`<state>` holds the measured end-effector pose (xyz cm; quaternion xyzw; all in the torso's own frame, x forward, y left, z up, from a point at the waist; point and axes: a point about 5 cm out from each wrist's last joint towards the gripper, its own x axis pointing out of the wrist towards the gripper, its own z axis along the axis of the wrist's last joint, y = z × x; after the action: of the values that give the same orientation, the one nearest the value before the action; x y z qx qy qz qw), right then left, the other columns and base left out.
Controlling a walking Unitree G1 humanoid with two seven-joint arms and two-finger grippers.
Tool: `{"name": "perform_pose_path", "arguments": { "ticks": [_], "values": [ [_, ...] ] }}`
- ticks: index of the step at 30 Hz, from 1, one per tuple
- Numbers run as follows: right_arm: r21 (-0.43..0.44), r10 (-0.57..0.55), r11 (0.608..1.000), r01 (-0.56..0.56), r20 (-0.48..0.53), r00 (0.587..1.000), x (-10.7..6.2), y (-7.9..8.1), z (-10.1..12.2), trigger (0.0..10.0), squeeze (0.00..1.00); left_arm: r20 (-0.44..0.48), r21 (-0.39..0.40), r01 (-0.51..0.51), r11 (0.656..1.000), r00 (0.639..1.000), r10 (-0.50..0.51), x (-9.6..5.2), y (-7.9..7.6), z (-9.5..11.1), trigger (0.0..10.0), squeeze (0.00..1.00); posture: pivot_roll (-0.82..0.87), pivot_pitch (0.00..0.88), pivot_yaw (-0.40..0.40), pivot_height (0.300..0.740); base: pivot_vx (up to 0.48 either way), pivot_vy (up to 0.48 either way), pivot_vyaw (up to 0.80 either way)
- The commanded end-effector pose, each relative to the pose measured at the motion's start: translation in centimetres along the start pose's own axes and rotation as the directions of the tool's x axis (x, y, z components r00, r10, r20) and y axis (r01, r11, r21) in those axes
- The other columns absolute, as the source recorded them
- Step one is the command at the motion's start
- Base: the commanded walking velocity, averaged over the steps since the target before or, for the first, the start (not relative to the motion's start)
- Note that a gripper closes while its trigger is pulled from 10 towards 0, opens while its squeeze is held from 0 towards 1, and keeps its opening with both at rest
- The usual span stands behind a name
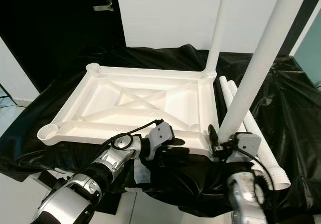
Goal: Building children table
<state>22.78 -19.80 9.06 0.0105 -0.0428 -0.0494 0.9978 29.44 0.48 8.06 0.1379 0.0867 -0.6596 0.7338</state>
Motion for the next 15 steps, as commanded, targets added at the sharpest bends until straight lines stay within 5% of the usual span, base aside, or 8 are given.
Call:
{"name": "perform_pose_path", "arguments": {
  "ticks": [1,5,9,10,11,12,15],
  "values": [
    [-0.02,-0.184,0.983,0.183,-0.16,0.97,-1.3,-1.7,-2.7,0.0,0.0,-0.079,-0.11,0.033,0.993,0.996,-0.042,-0.1,-1.6,-2.9,10.0,0.0,-0.1,0.008,-0.003,0.74,0.0,0.0,0.0],
    [-0.025,-0.255,0.967,0.254,-0.15,0.955,-1.0,-0.9,-2.4,0.0,0.0,-0.082,-0.114,0.076,0.991,0.993,-0.086,0.5,-2.6,-3.2,10.0,0.0,-0.11,0.019,0.017,0.74,0.0,0.0,0.0],
    [-0.01,-0.178,0.984,0.179,-0.148,0.973,-0.8,0.3,-2.5,0.0,0.0,-0.07,-0.117,0.098,0.988,0.992,-0.107,0.5,-2.7,-3.0,10.0,0.0,-0.11,0.017,0.024,0.74,0.0,0.0,0.0],
    [-0.022,-0.178,0.984,0.177,-0.142,0.974,-0.8,0.4,-2.5,3.0,0.0,-0.079,-0.114,0.097,0.989,0.991,-0.107,0.4,-2.7,-3.1,10.0,0.0,-0.11,0.016,0.027,0.74,0.0,0.0,0.0],
    [-0.041,-0.173,0.985,0.169,-0.13,0.976,-0.8,0.5,-2.5,10.0,0.0,-0.089,-0.113,0.093,0.989,0.991,-0.103,0.2,-2.7,-3.3,10.0,0.0,-0.11,0.013,0.032,0.74,0.0,0.0,0.0],
    [-0.059,-0.162,0.986,0.156,-0.114,0.98,-0.8,0.5,-2.4,10.0,1.0,-0.095,-0.113,0.09,0.989,0.99,-0.101,0.0,-2.6,-3.5,10.0,0.0,-0.11,0.015,0.032,0.74,0.0,0.0,0.0],
    [-0.083,-0.133,0.989,0.126,-0.089,0.987,-0.7,0.6,-2.0,10.0,1.0,-0.098,-0.115,0.087,0.99,0.99,-0.099,-0.1,-2.6,-3.6,10.0,0.0,-0.11,0.016,0.032,0.74,0.0,0.0,0.0]
  ]
}}
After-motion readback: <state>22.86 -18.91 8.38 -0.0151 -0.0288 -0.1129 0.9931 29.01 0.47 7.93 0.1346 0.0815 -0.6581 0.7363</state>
